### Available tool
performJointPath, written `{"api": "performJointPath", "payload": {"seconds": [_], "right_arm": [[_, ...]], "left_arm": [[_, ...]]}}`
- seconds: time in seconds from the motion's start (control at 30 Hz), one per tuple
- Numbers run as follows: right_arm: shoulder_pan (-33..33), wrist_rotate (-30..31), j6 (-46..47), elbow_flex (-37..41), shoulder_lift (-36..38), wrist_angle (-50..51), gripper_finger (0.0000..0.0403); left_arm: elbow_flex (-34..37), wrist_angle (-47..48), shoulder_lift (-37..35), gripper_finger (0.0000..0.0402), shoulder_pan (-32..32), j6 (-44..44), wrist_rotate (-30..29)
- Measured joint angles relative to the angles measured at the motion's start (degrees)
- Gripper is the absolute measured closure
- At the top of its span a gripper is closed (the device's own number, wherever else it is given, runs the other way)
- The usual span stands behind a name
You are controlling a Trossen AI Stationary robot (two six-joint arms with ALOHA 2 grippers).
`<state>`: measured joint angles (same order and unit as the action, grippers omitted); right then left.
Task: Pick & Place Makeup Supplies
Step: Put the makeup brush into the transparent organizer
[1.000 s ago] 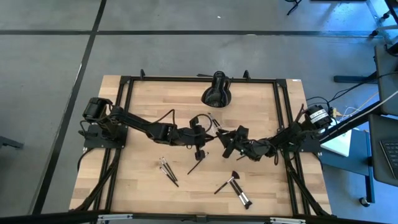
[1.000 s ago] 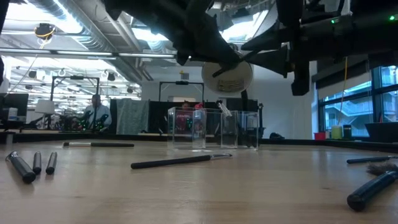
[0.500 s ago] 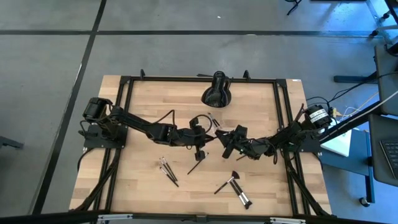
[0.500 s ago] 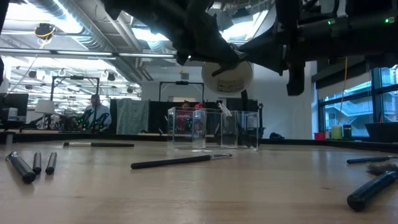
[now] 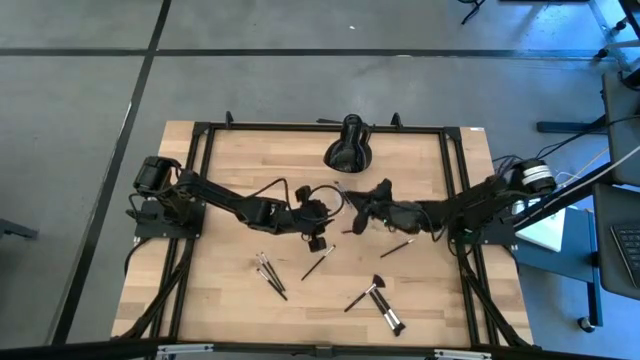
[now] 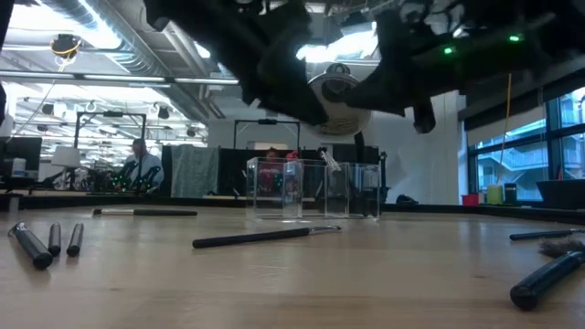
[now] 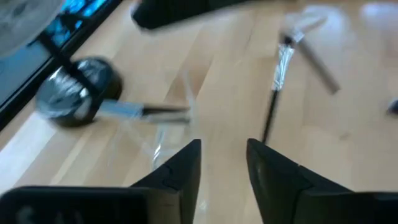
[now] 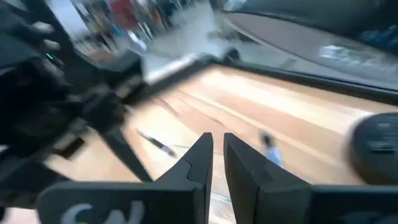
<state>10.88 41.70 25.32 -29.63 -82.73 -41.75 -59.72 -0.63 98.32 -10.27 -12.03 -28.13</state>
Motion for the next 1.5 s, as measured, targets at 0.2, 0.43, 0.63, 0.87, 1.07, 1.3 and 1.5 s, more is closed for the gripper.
{"api": "performJointPath", "payload": {"seconds": [0.2,0.43,0.63,0.87,1.07,1.3,1.5], "right_arm": [[-2.60,-4.29,0.58,-8.81,2.72,24.01,0.0363],[0.13,-4.44,5.64,-13.48,5.05,38.64,0.0363],[5.64,-0.99,5.41,-13.62,12.26,38.94,0.0363],[12.00,4.94,4.24,-13.66,19.07,42.90,0.0363],[15.01,6.74,5.62,-13.66,19.62,45.87,0.0363],[18.42,11.31,5.94,-13.64,19.79,46.62,0.0363],[20.89,16.83,6.50,-13.55,19.71,49.55,0.0362]], "left_arm": [[0.00,4.57,0.00,0.0242,0.40,-0.73,-0.36],[0.00,2.38,0.05,0.0239,-0.63,2.49,2.30],[-1.82,-11.14,5.59,0.0238,3.03,10.43,9.42],[-15.67,-6.80,19.13,0.0240,8.73,13.45,18.42],[-29.23,4.62,26.88,0.0241,8.38,17.50,18.57],[-38.46,9.82,31.23,0.0242,7.48,22.72,15.73],[-41.54,9.37,35.34,0.0242,8.89,22.83,15.74]]}}
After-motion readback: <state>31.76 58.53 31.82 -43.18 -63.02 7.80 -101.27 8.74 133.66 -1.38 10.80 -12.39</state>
